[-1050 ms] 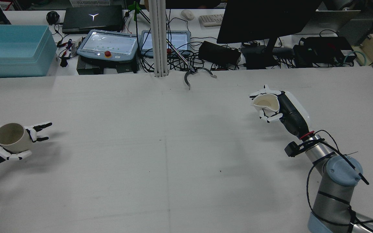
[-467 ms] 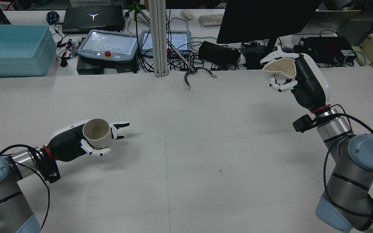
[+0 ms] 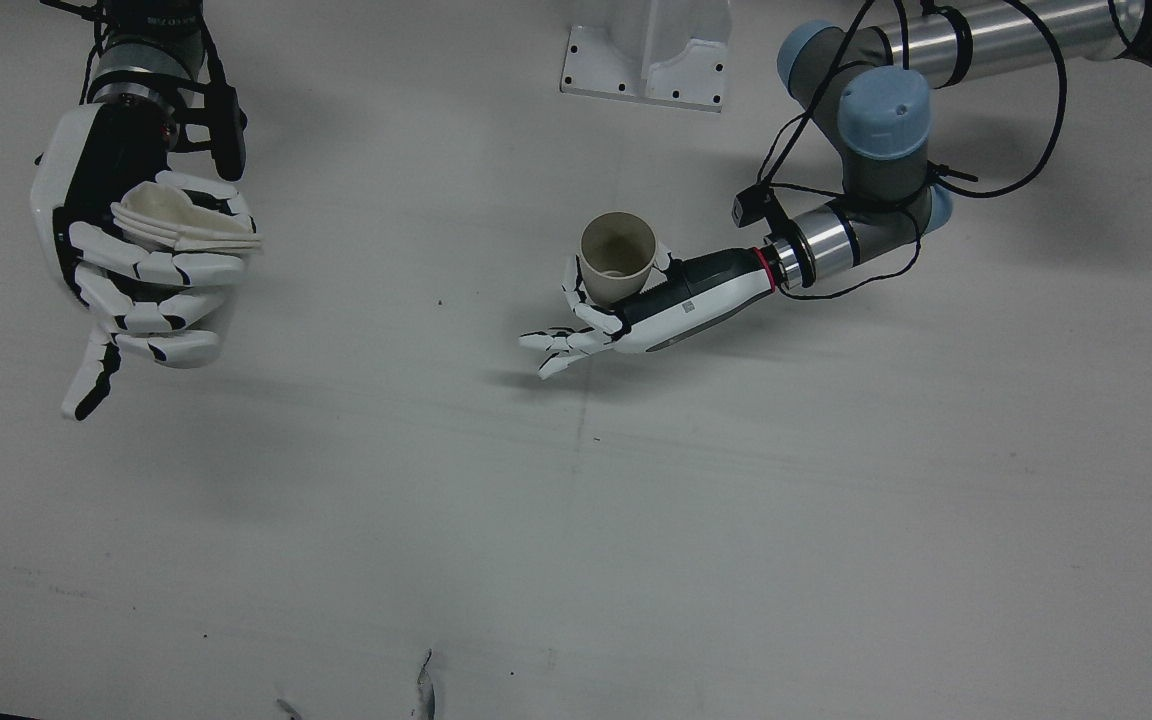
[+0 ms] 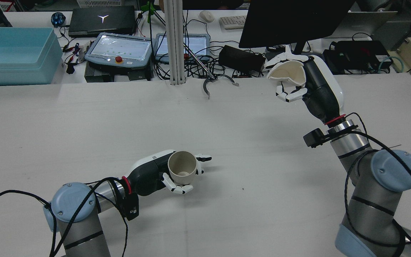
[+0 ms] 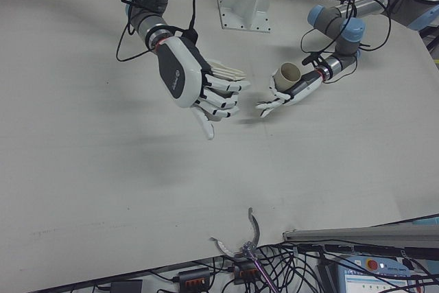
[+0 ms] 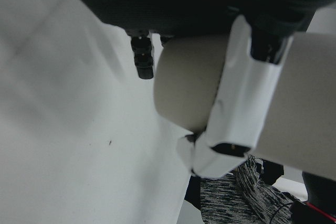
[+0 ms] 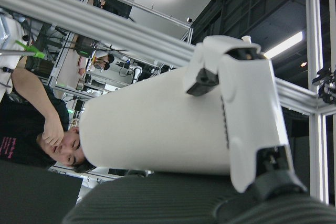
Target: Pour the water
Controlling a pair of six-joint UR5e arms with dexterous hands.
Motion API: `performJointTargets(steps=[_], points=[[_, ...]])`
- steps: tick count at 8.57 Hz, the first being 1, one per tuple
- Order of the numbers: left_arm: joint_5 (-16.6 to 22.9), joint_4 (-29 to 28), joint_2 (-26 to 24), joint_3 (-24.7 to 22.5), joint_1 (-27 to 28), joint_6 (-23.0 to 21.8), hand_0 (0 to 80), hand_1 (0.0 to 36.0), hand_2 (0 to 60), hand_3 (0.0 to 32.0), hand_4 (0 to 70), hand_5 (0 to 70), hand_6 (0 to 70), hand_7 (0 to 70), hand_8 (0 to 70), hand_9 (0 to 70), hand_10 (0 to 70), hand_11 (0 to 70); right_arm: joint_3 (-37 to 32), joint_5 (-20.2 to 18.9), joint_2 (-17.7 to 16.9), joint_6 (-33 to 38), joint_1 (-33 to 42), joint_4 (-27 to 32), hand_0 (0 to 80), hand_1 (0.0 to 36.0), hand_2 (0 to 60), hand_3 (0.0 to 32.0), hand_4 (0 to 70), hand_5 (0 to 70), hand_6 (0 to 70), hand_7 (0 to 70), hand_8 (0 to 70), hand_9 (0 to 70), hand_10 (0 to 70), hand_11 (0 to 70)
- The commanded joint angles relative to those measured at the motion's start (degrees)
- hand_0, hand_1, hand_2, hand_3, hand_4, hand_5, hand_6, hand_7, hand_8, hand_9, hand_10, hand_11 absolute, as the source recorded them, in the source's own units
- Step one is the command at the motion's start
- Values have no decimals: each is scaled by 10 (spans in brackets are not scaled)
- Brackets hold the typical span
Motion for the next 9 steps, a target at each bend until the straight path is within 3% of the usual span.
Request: performJointTargets(steps=[1, 3, 5, 6, 7, 9], points=[[-15, 9, -36, 19, 21, 2, 800, 360, 600, 0, 700, 700, 162, 116, 37, 9, 107, 192, 66, 1, 47, -215, -95, 2, 800, 360, 600, 0, 623, 185, 474, 545, 311, 395, 0, 0], [-16, 9, -36, 16, 21, 1, 800, 360, 600, 0, 700, 700, 160, 114, 36, 8, 106, 191, 116, -1, 48, -434, -161, 4, 800, 360, 600, 0, 567, 187, 456, 488, 293, 363, 0, 0], [-17, 9, -36, 13, 21, 2, 800, 360, 600, 0, 700, 700, 158, 113, 35, 8, 104, 188, 106, -11, 40, -551, -194, -4, 766, 360, 600, 0, 377, 152, 365, 364, 211, 257, 0, 0], [-17, 9, -37, 12, 21, 2, 800, 360, 600, 0, 700, 700, 156, 113, 35, 8, 104, 188, 105, -15, 40, -598, -203, -18, 690, 360, 599, 0, 327, 146, 352, 343, 192, 234, 0, 0], [-17, 9, -36, 11, 21, 2, 800, 360, 600, 0, 700, 700, 155, 112, 34, 8, 104, 188, 105, -15, 40, -605, -203, -48, 634, 360, 600, 0, 177, 143, 320, 311, 144, 175, 0, 0], [-17, 10, -34, 10, 21, 3, 800, 360, 600, 0, 700, 700, 154, 110, 34, 8, 103, 186, 106, -11, 40, -605, -185, -99, 599, 360, 600, 0, 109, 130, 277, 279, 93, 114, 0, 0]])
